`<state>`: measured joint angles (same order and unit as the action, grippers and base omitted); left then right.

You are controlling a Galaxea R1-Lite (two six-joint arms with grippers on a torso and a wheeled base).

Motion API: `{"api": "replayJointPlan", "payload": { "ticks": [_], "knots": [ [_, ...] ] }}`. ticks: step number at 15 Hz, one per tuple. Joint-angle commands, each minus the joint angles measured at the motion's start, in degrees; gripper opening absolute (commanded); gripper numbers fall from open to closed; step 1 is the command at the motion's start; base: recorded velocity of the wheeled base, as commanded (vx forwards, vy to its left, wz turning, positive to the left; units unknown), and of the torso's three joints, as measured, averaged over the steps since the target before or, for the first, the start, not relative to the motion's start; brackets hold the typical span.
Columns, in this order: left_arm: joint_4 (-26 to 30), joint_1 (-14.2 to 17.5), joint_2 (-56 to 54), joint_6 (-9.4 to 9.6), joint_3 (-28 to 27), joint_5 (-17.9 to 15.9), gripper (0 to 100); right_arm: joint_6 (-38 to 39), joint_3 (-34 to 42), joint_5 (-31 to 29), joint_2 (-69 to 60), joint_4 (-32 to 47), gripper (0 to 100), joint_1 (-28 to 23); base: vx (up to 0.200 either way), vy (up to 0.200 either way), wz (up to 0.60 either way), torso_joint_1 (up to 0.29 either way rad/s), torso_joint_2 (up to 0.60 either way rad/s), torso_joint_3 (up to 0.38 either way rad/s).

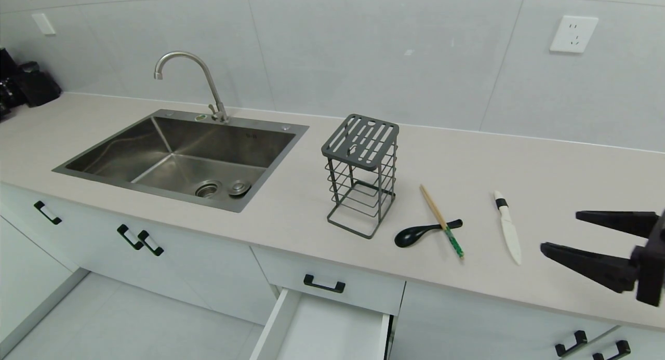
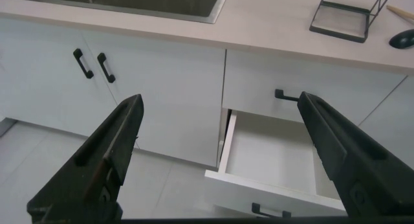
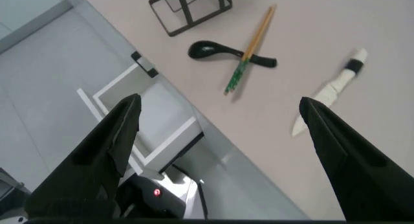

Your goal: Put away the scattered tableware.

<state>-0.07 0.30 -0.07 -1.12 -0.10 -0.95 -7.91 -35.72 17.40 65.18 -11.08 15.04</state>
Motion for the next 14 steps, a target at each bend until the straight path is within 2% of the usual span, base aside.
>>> {"api": "replayJointPlan", "payload": {
  "ticks": [1,4,8,9,12,14],
  "knots": [
    [-0.01,0.05,0.07,-0.02,0.01,-0.02,100,-0.35,-8.23,-1.84,13.22,-0.08,100,5.08,0.000,0.000,0.00,0.000,0.00,0.000],
    [-0.01,0.05,0.07,-0.02,0.01,-0.02,100,-0.26,-8.49,-3.69,16.29,-2.01,100,5.35,0.000,0.000,0.00,0.000,0.00,0.000],
    [-0.01,0.05,0.07,-0.02,0.01,-0.02,100,-0.35,-0.23,-4.04,12.78,-5.27,100,5.26,0.000,0.000,0.00,0.000,0.00,0.000],
    [-0.01,0.05,0.07,-0.02,0.01,-0.02,100,-0.26,1.35,-6.23,13.30,-5.35,100,5.17,0.000,0.000,0.00,0.000,0.00,0.000],
    [-0.01,0.05,0.07,-0.02,0.01,-0.02,100,0.27,0.47,-8.17,16.73,-5.27,100,4.03,0.000,0.000,0.00,0.000,0.00,0.000],
    [0.07,0.05,0.07,-0.11,0.01,-0.02,100,-0.09,-2.07,-8.43,21.30,-5.27,100,5.96,0.000,0.000,0.00,0.000,0.00,0.000]
  ]
}}
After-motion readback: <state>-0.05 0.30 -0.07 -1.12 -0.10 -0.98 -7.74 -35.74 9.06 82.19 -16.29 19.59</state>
